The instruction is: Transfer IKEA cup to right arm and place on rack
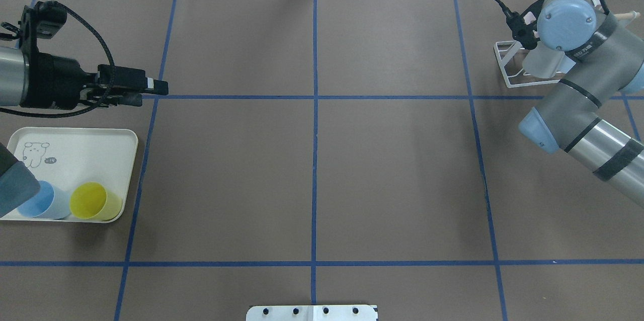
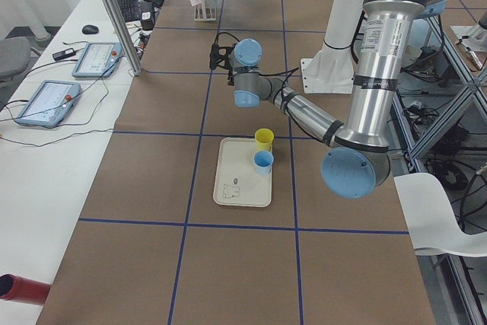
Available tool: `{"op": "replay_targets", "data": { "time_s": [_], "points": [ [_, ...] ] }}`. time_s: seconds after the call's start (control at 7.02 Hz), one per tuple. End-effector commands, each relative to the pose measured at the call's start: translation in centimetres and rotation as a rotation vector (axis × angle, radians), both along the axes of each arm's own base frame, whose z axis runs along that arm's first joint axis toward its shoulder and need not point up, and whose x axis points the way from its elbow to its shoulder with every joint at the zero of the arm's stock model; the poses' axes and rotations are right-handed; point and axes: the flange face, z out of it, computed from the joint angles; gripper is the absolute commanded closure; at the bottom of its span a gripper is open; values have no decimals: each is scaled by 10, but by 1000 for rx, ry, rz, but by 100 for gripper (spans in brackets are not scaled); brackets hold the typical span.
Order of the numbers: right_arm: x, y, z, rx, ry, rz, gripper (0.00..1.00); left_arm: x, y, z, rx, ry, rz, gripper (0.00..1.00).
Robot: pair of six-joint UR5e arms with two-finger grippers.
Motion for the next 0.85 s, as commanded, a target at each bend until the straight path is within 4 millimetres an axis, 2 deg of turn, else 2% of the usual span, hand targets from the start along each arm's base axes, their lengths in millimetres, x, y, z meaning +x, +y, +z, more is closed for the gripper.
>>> {"op": "replay_targets", "data": {
  "time_s": [0.0, 0.14, 0.28, 0.43, 0.57, 0.71],
  "points": [
    [-1, 1, -5, 7, -15, 6, 0, 0, 0, 0, -1, 0, 0, 0],
    [0, 2, -17, 22, -31, 3, 0, 0, 0, 0, 1, 1, 0, 0],
    [3, 6, -41, 48, -77, -5, 0, 0, 1, 0, 6, -1, 0, 0],
    [11, 12, -66, 43, -216, 25, 0, -4, 1, -2, 13, 0, -4, 0],
    [17, 27, -97, 16, -349, 82, 0, -12, 5, 9, 51, -29, -10, 0],
    [28, 49, -133, -21, -466, 180, 0, -27, 8, 28, 117, -85, -21, 0]
  ]
}}
